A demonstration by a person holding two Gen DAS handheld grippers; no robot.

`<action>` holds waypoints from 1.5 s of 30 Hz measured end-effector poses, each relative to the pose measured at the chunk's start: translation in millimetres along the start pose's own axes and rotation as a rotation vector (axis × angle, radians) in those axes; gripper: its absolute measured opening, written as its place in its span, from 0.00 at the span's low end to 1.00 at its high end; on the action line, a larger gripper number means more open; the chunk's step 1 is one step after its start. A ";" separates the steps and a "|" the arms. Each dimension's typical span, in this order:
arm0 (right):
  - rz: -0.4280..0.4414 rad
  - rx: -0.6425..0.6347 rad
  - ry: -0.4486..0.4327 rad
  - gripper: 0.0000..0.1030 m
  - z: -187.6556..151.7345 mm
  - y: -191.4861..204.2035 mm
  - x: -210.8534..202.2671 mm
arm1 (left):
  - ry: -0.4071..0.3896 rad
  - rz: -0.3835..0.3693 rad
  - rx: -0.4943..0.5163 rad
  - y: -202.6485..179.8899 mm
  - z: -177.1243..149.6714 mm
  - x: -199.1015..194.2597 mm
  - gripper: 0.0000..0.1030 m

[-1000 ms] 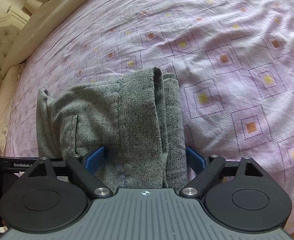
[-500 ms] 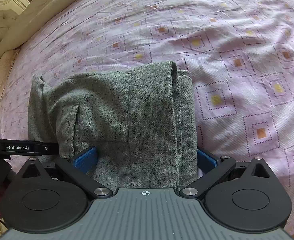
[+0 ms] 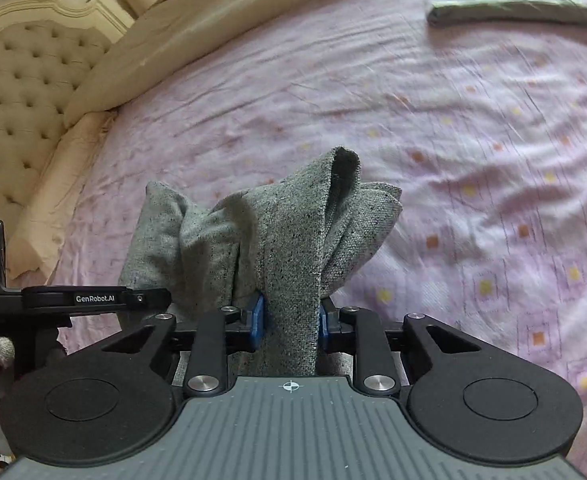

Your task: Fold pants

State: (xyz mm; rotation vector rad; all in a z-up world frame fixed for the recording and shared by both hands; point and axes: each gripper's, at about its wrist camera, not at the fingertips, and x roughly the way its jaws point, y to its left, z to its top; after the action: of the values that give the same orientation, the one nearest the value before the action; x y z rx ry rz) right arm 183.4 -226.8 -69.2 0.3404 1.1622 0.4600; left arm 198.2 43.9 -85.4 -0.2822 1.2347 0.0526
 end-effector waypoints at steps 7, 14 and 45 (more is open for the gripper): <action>0.082 -0.010 -0.029 0.24 84.4 56.6 40.5 | -0.075 0.031 0.026 59.0 91.6 -14.0 0.22; -0.068 0.065 0.005 0.35 145.9 86.3 128.4 | -0.056 0.182 0.028 110.2 173.5 21.9 0.44; -0.208 -0.110 -0.080 0.35 90.2 170.5 65.5 | -0.083 0.244 0.060 59.3 80.6 -44.5 0.45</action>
State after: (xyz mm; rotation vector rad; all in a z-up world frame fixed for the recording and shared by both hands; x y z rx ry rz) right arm 259.5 -48.8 -5.8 0.1391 1.0761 0.3240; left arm 246.4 125.5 -30.5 -0.0755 1.1808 0.2349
